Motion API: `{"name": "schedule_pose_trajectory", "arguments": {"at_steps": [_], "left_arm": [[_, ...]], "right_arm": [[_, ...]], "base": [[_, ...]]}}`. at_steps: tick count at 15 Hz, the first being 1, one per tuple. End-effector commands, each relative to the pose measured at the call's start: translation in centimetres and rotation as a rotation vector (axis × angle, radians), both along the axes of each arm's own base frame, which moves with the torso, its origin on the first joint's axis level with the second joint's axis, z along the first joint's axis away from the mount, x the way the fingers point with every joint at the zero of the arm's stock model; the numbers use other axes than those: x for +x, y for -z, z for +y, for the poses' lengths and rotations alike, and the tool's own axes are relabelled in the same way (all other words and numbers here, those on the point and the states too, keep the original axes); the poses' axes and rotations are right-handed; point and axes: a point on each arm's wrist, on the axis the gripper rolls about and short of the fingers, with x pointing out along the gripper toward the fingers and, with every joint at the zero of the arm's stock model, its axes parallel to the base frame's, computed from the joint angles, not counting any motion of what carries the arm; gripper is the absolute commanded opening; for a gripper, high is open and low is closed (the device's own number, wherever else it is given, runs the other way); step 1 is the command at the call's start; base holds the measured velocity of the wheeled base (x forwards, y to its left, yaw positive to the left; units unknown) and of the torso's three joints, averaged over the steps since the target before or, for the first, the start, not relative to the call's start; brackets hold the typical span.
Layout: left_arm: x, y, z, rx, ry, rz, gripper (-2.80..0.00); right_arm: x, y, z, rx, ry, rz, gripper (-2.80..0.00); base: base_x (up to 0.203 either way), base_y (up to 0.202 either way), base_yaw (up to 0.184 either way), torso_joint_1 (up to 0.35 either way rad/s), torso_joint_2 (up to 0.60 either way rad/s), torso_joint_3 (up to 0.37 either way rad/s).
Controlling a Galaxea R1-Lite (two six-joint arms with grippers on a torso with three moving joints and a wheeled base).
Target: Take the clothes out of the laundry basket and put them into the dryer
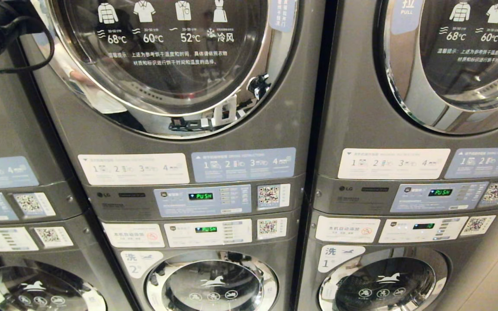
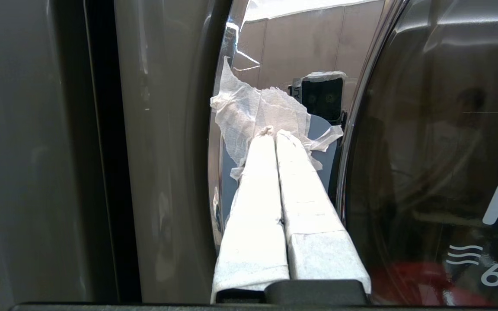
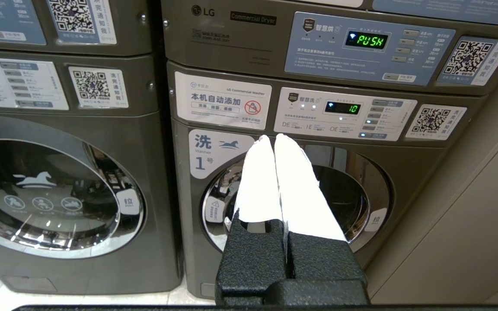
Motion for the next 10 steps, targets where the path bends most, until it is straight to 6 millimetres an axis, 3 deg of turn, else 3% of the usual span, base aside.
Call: {"name": "schedule_pose_trajectory", "arguments": {"at_steps": [1,10], "left_arm": [[0.8,0.9,0.0,-0.001,0.006,0.024,-2.80],[2.0,2.3,0.2,-0.005,0.003,0.059,-2.80]], "right_arm": [[0.0,0.0,0.0,-0.001,-0.001,-0.001,-2.80],[0.0,0.0,0.0,0.002,0.000,-0.001,-2.80]], "base": [[0.000,0.000,0.000,0.000,0.00,0.000],[0.000,0.000,0.000,0.000,0.00,0.000]]}}
